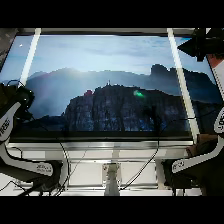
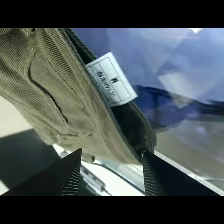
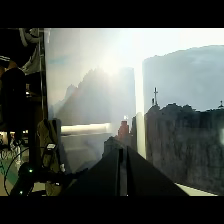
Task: Fold the clothes and pants, and hang the long-sleeved shirts on hangers.
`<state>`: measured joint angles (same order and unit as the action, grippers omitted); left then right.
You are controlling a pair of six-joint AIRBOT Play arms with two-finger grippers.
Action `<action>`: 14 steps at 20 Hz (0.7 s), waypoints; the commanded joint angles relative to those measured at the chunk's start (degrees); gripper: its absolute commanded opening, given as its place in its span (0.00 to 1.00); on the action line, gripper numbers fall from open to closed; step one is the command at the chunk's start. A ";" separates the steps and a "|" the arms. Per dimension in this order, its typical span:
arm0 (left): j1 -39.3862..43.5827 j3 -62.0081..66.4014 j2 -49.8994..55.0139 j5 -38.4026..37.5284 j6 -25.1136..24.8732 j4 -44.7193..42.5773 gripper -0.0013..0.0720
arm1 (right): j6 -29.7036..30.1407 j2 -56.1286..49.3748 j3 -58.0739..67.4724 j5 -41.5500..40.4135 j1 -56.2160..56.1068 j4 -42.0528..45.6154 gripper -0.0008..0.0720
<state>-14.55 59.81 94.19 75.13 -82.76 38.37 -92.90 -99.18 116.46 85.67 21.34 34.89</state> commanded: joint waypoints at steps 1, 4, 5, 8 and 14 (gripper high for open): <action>-1.86 -0.04 1.03 0.79 1.84 -1.95 0.62 | -0.02 -0.04 0.02 0.02 -0.02 -0.02 0.12; -3.89 -0.04 1.03 1.11 1.84 -1.70 0.62 | -0.02 -0.04 0.02 0.02 -0.02 -0.02 0.12; -4.37 -0.04 1.03 1.20 1.84 -1.73 0.61 | -0.02 -0.04 0.02 0.02 -0.02 -0.02 0.12; -4.85 -0.04 1.03 0.92 1.79 -1.73 0.04 | -0.02 -0.04 0.02 0.02 -0.02 -0.02 0.12; -2.29 -0.02 -1.09 -0.72 1.36 0.63 0.03 | -0.02 -0.04 0.02 0.02 -0.02 -0.02 0.12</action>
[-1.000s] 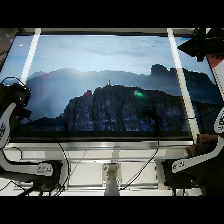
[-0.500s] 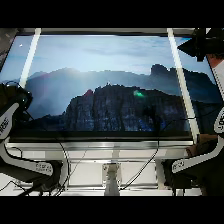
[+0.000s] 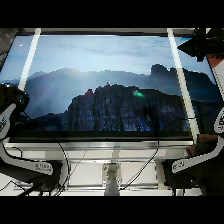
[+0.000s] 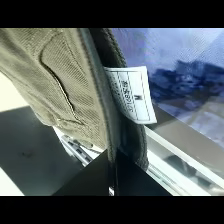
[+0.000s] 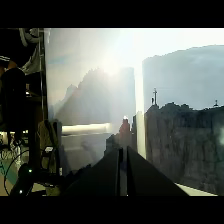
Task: Fold the clothes and pants, and hang the long-sleeved shirts on hangers.
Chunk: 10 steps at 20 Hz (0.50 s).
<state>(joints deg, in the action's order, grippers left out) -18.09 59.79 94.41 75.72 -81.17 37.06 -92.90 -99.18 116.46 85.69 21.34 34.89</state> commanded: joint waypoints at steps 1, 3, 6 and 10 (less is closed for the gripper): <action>2.45 0.02 -2.75 -2.58 -0.24 4.59 0.03 | -0.02 -0.04 0.02 0.00 -0.02 -0.02 0.12; 5.25 0.07 -6.45 -6.38 -0.20 13.44 0.03 | -0.02 -0.04 0.02 0.02 -0.02 -0.02 0.12; 9.42 1.11 -12.63 -14.32 -0.28 34.91 0.03 | -0.02 -0.04 0.02 0.00 -0.02 -0.02 0.12; 15.72 2.25 -20.11 -24.63 -6.97 66.18 0.03 | -0.02 -0.04 0.02 0.00 -0.02 -0.02 0.12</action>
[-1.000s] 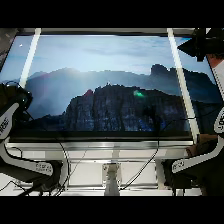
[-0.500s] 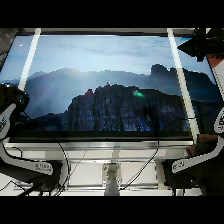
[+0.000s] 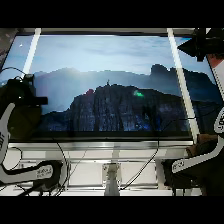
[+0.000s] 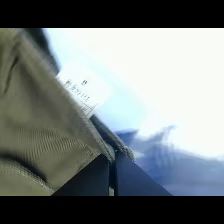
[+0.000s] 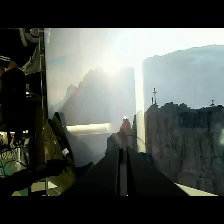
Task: Fold the clothes and pants, and hang the long-sleeved shirts on hangers.
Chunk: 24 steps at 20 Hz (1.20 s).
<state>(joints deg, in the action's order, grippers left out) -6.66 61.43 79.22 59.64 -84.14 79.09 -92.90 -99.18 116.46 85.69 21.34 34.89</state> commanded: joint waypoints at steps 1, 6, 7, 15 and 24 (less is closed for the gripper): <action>7.19 0.61 -5.84 -9.29 -3.89 25.16 0.03 | -0.02 -0.04 0.02 -0.02 -0.02 -0.07 0.12; 25.66 0.61 -4.42 -10.95 -2.60 25.81 0.03 | -0.04 -0.04 0.02 -0.02 -0.02 -0.15 0.12; 29.99 0.61 -3.72 -12.68 -1.68 25.81 0.03 | -0.02 -0.04 0.02 0.02 -0.02 -0.13 0.12; 50.69 0.63 2.62 -37.05 14.97 26.05 0.03 | -0.02 -0.04 0.02 -0.24 0.00 2.29 0.06; 53.72 1.97 2.73 -46.58 14.95 25.99 0.10 | -0.02 -0.04 0.02 -0.96 0.00 5.68 0.06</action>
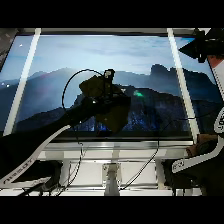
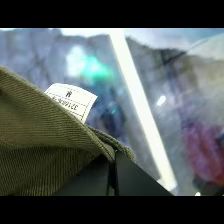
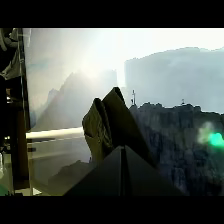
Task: Fold the clothes and pants, and hang the long-sleeved shirts on hangers.
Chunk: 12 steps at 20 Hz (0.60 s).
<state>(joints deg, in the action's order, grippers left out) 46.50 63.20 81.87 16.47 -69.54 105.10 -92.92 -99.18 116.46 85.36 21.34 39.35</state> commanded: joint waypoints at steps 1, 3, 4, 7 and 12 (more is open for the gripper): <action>0.57 0.20 0.09 -3.52 0.35 -0.04 0.31 | 0.00 -0.04 0.02 -1.14 0.00 1.77 0.06; 0.52 0.20 0.07 -3.48 0.35 -0.04 0.58 | 0.00 -0.04 0.02 -2.45 0.00 2.99 0.09; 0.48 0.20 0.07 -3.50 0.37 -0.04 0.59 | 0.02 -0.04 0.02 -3.08 0.00 3.63 0.09; 0.15 0.20 -0.11 -3.45 0.35 -0.04 0.59 | 0.28 -0.04 0.02 -3.67 0.00 6.19 0.06; -4.68 0.20 -1.33 2.08 0.07 -2.27 0.04 | 6.19 -0.04 -0.33 5.51 -0.02 7.87 0.05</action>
<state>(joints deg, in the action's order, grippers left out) 44.36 63.35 81.23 15.03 -69.21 104.62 -90.21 -99.18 116.40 85.19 21.34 46.04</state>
